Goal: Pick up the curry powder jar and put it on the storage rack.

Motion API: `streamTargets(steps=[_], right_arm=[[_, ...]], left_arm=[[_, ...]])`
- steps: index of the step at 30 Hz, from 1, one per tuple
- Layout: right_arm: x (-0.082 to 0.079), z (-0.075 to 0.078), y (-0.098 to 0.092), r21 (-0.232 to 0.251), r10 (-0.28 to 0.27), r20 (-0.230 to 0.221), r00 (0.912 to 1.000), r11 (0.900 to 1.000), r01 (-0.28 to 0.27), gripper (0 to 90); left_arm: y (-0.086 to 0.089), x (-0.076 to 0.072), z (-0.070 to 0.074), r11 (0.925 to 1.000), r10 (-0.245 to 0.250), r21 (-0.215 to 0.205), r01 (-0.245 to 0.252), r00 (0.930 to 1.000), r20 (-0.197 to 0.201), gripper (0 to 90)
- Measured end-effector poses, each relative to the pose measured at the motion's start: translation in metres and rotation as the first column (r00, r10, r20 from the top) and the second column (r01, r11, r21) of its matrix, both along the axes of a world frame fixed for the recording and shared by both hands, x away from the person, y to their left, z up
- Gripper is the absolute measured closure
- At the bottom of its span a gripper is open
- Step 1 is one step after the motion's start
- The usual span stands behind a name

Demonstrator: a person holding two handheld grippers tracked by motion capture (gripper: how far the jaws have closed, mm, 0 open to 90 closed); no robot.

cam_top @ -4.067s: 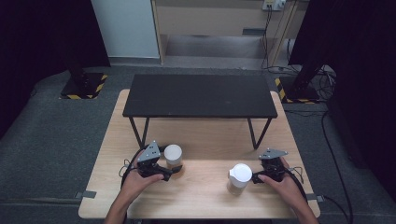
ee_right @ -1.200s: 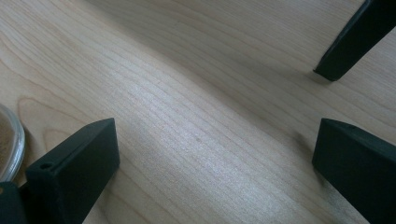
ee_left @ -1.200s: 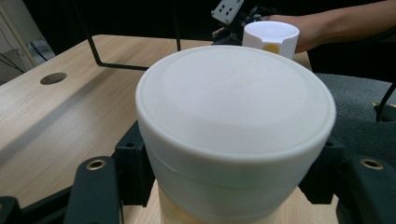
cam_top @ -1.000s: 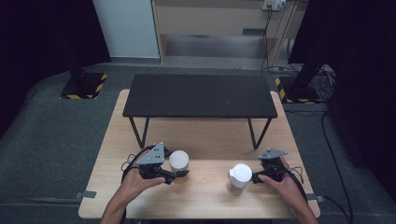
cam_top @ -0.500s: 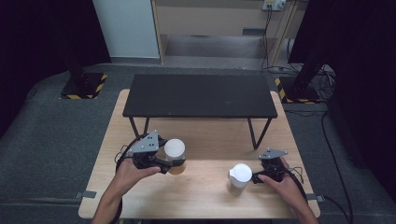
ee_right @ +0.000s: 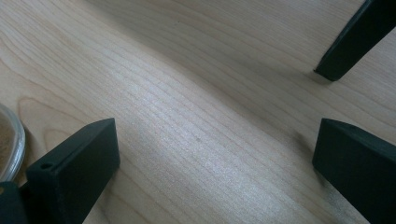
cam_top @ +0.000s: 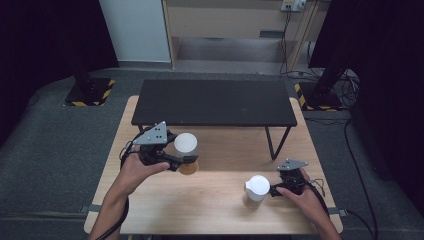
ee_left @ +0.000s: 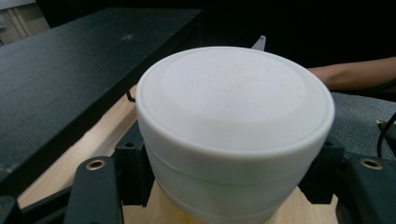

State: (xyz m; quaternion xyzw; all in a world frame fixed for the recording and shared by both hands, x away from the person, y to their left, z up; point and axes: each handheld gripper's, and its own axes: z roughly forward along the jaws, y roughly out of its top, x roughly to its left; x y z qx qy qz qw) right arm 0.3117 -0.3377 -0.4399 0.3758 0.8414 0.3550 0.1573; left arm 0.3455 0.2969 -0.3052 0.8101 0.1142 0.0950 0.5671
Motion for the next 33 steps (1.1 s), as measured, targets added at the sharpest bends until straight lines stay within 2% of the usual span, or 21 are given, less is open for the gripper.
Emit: streamTargets(steps=[8, 13, 18, 20, 21, 27, 30, 33], right_arm=[[0.000, 0.000, 0.000, 0.000, 0.001, 0.000, 1.0000, 1.000, -0.001, 1.4], [0.000, 0.000, 0.000, 0.001, 0.002, 0.000, 1.0000, 1.000, -0.002, 1.4], [0.000, 0.000, 0.000, 0.001, 0.002, 0.000, 1.0000, 1.000, -0.002, 1.4], [0.000, 0.000, 0.000, 0.001, 0.002, -0.001, 1.0000, 1.000, -0.002, 1.4], [0.000, 0.000, 0.000, 0.001, 0.002, -0.001, 1.0000, 1.000, -0.002, 1.4], [0.001, 0.000, -0.001, 0.001, 0.003, -0.001, 1.0000, 1.000, -0.003, 1.4], [0.000, 0.000, 0.000, 0.002, 0.001, -0.001, 1.0000, 1.000, -0.001, 1.4], [0.000, 0.000, -0.001, 0.002, 0.003, 0.001, 1.0000, 1.000, -0.003, 1.4]], left_arm=[[-0.001, 0.009, 0.028, 0.9997, -0.023, -0.002, 0.023, 0.9997, 0.011, 33.2], [0.000, 0.014, 0.038, 0.9998, -0.019, -0.005, 0.019, 0.9997, 0.012, 33.2], [0.000, 0.018, 0.054, 0.9999, -0.013, 0.007, 0.013, 0.9998, 0.012, 33.2], [-0.003, 0.018, 0.066, 0.9996, -0.020, 0.020, 0.020, 0.9996, 0.021, 33.2], [-0.003, 0.018, 0.066, 0.9996, -0.020, 0.020, 0.020, 0.9996, 0.021, 33.2], [-0.007, 0.020, 0.087, 0.9991, -0.030, 0.031, 0.029, 0.9986, 0.043, 33.1], [-0.008, 0.024, 0.095, 0.9991, -0.032, 0.030, 0.030, 0.9986, 0.042, 33.2], [-0.010, 0.027, 0.102, 0.9990, -0.021, 0.040, 0.019, 0.9988, 0.045, 33.1]])
